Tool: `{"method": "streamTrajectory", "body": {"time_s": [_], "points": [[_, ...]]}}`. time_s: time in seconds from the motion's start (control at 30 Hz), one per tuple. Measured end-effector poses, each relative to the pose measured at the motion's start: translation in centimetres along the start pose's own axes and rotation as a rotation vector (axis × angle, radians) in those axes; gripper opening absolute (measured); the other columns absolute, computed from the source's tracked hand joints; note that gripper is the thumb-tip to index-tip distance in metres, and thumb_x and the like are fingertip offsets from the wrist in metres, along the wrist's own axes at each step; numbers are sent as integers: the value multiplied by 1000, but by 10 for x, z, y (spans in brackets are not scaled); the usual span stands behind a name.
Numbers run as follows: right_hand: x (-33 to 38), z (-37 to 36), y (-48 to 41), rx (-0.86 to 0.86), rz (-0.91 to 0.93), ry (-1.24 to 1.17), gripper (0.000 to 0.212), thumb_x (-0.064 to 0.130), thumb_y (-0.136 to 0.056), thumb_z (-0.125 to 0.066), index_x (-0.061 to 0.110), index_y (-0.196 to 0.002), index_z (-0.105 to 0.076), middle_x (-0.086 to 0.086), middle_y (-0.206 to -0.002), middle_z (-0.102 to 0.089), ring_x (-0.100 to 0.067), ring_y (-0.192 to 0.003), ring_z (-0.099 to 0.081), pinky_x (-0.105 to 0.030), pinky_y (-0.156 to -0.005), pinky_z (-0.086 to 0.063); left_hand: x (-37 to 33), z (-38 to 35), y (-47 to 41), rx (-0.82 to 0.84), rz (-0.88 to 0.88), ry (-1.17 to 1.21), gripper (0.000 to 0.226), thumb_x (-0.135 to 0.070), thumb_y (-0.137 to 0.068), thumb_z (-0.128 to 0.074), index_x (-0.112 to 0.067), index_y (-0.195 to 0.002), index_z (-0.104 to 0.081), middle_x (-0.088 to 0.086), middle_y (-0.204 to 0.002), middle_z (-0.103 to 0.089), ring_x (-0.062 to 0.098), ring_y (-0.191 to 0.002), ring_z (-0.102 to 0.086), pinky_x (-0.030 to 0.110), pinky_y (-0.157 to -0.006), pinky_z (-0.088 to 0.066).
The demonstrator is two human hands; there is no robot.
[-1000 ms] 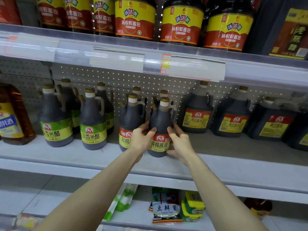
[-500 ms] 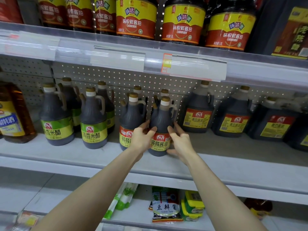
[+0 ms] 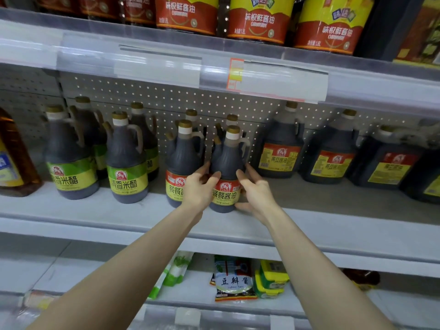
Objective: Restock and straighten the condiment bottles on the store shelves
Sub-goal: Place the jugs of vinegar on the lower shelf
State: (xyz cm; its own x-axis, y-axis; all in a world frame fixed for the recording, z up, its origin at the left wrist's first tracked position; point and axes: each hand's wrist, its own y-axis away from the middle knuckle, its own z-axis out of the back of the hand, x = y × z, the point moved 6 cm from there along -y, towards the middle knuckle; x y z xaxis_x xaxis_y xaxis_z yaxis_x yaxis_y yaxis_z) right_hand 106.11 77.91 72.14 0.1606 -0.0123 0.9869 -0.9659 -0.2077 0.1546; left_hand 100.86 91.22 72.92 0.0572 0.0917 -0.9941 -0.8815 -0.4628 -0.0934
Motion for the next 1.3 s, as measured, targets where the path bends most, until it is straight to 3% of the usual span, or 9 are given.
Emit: {"method": "streamTrajectory", "body": {"time_s": [0.43, 1.3], "points": [[-4, 4, -4, -28, 26, 3, 50, 29, -97, -54, 33, -145, -39, -4, -137, -54, -30, -119, -55, -42, -76, -52, 6, -2, -5, 49, 31, 18, 49, -23, -95, -58, -14, -142, -45, 7, -132, -59, 24, -116, -57, 51, -98, -49], [-5, 3, -5, -7, 49, 9, 51, 29, -97, -55, 33, -145, -38, -5, -142, -51, -32, -123, -54, -48, -83, -52, 8, 1, -5, 21, 50, 43, 51, -24, -94, -60, -14, -142, -46, 9, -131, -59, 27, -117, -58, 52, -96, -50]]}}
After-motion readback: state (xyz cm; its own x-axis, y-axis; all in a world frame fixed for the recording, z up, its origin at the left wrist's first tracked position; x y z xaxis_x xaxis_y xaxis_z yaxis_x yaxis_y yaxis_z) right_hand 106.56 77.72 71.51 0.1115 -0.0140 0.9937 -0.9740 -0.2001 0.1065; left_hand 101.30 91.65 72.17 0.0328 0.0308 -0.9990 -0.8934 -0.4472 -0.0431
